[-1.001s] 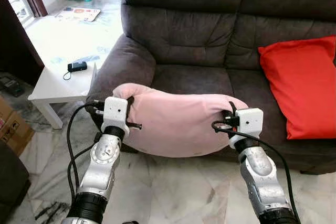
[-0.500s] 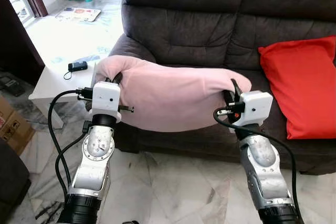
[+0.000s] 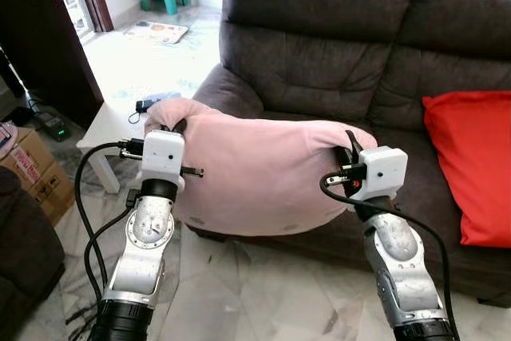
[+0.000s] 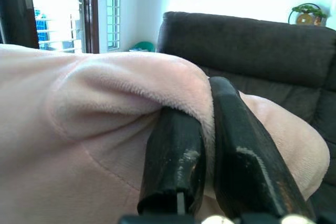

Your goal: Move the pillow to the sofa from floor

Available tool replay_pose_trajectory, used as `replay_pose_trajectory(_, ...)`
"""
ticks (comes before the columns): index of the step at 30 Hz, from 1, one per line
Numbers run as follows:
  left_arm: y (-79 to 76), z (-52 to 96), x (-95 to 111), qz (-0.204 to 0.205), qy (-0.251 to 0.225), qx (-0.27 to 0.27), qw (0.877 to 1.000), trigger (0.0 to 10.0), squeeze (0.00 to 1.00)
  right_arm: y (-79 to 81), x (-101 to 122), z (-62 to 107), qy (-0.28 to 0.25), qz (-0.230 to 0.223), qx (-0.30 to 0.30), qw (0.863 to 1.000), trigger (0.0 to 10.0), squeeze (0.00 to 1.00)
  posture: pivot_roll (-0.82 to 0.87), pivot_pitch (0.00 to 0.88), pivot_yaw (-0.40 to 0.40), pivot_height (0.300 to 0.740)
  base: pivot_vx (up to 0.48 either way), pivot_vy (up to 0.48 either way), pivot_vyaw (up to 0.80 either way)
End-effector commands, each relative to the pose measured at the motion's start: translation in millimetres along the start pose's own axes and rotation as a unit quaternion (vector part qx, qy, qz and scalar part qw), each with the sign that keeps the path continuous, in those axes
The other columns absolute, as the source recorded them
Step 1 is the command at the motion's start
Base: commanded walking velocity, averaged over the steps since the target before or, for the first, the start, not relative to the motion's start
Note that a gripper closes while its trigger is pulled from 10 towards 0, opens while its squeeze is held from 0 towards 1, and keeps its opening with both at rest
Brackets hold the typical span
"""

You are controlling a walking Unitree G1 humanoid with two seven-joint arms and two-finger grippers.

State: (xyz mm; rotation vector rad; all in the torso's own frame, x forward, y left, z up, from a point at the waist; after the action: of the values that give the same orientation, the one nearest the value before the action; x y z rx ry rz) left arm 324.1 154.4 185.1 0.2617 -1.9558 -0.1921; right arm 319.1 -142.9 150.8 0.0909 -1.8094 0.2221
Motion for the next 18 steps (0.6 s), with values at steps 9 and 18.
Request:
replay_pose_trajectory(9,1.7,-6.4,10.3,0.000,-0.019,0.006,1.000,10.0,0.00,-7.2,23.9,-4.6,-0.045,0.012,-0.011,0.999,10.0,0.00,-0.03,0.050,-0.036,0.740,0.314,0.000,0.00)
replay_pose_trajectory(18,4.0,-9.9,12.6,-0.001,-0.023,0.011,1.000,10.0,0.00,-7.0,28.8,-7.5,-0.052,0.016,-0.006,0.999,10.0,0.00,-0.03,0.061,-0.041,0.740,0.345,0.000,0.00)
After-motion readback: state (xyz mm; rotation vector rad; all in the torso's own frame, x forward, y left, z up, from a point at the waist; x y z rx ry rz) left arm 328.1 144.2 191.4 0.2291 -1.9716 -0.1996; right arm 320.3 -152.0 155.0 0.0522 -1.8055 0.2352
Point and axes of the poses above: a point about 5 cm out from each wrist's last joint towards the gripper, its own z axis pointing back from the gripper into the wrist, its own x axis along the axis of the wrist's last joint, y = z × x, the point moved 2 cm from there along -z, pointing out of the wrist towards the gripper
